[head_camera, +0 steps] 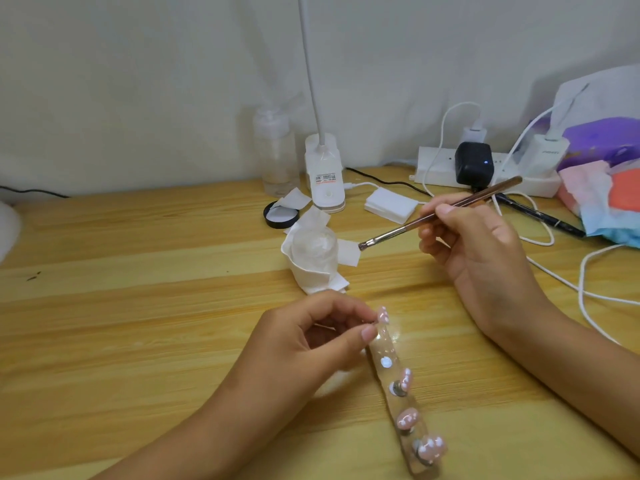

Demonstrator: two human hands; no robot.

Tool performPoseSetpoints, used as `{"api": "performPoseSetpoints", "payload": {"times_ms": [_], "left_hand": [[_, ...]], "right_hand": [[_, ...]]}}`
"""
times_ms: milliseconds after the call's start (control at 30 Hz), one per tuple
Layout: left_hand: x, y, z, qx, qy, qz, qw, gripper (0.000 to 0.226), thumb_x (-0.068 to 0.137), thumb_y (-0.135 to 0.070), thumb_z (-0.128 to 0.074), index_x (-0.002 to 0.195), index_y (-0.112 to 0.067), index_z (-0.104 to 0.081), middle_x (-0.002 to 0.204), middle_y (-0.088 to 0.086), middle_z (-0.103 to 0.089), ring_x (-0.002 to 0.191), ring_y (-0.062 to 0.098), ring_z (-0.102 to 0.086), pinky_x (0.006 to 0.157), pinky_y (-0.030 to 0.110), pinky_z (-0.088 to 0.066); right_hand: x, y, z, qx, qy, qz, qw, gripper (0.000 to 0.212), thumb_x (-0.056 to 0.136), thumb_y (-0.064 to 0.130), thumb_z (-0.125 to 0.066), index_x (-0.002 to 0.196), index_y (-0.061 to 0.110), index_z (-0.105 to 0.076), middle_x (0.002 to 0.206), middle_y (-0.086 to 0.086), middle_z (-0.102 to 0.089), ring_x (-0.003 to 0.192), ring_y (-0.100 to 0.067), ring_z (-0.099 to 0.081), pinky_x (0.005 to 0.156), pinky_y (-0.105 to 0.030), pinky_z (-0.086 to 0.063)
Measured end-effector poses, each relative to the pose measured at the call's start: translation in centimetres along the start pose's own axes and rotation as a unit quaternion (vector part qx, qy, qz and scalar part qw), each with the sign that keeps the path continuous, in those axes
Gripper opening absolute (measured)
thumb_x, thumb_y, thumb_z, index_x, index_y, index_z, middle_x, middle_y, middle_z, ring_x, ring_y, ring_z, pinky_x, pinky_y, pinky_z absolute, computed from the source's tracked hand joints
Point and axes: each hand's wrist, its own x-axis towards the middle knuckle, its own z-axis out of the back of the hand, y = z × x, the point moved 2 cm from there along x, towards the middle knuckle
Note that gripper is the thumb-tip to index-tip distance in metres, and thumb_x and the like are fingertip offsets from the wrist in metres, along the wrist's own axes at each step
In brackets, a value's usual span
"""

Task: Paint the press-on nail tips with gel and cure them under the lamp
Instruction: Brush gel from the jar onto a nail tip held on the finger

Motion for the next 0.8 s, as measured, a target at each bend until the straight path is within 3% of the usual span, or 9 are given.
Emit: {"api": "performPoseSetpoints", "payload": {"times_ms": [133,233,367,533,667,800], "left_hand": [[-0.14,-0.31,-0.48,0.053,0.013,-0.011,0.998,0.009,0.083,-0.035,-0.072,0.091,-0.032,-0.074,0.089,-0.006,-0.075,0.083,0.017,-0.07,0.079,0.035,-0.053],[-0.2,-0.48,-0.64,0.088,0.036,-0.028,0.995,0.011,0.084,-0.035,-0.069,0.094,-0.031,-0.073,0.096,-0.012,-0.074,0.089,0.007,-0.07,0.081,0.025,-0.054],[0.2,-0.4,-0.71,0.194,0.054,-0.063,0.978,0.01,0.084,-0.043,-0.07,0.093,-0.039,-0.073,0.118,-0.025,-0.06,0.111,0.01,-0.055,0.084,0.015,-0.046],[0.24,-0.18,-0.85,0.243,0.059,-0.075,0.965,0.02,0.078,-0.05,-0.063,0.095,-0.044,-0.072,0.121,-0.028,-0.051,0.121,0.005,-0.042,0.084,0.012,-0.041],[0.21,-0.32,-0.8,0.248,0.041,-0.083,0.964,0.015,0.078,-0.043,-0.071,0.093,-0.042,-0.071,0.114,-0.025,-0.053,0.112,0.005,-0.047,0.079,0.011,-0.041],[-0.62,-0.61,-0.34,0.293,0.022,-0.136,0.946,0.01,0.077,-0.044,-0.072,0.085,-0.038,-0.07,0.09,-0.015,-0.054,0.084,0.001,-0.051,0.069,0.008,-0.035]], "right_hand": [[0.09,0.12,0.1,-0.001,0.023,-0.016,1.0,0.022,0.084,0.019,-0.057,0.078,0.027,-0.077,0.075,0.005,-0.066,0.072,-0.006,-0.06,0.068,-0.022,-0.05],[0.1,0.09,0.07,-0.012,0.04,-0.011,0.999,0.019,0.087,0.02,-0.059,0.086,0.026,-0.077,0.077,0.004,-0.066,0.076,-0.006,-0.061,0.07,-0.022,-0.051],[0.14,0.13,-0.02,-0.013,0.046,-0.007,0.999,0.018,0.087,0.019,-0.06,0.088,0.025,-0.077,0.078,0.003,-0.066,0.078,-0.008,-0.06,0.072,-0.025,-0.049],[-0.14,0.47,-0.12,-0.005,0.062,0.022,0.998,0.019,0.09,0.021,-0.059,0.092,0.024,-0.077,0.085,-0.001,-0.07,0.084,-0.013,-0.063,0.073,-0.024,-0.051],[-0.38,0.73,-0.27,-0.011,0.067,0.032,0.997,0.019,0.09,0.022,-0.06,0.096,0.022,-0.077,0.09,-0.006,-0.073,0.087,-0.016,-0.064,0.073,-0.022,-0.051],[-0.33,0.72,-0.11,-0.022,0.044,0.02,0.999,0.019,0.09,0.021,-0.058,0.088,0.025,-0.077,0.081,0.0,-0.07,0.079,-0.011,-0.064,0.07,-0.021,-0.052]]}}
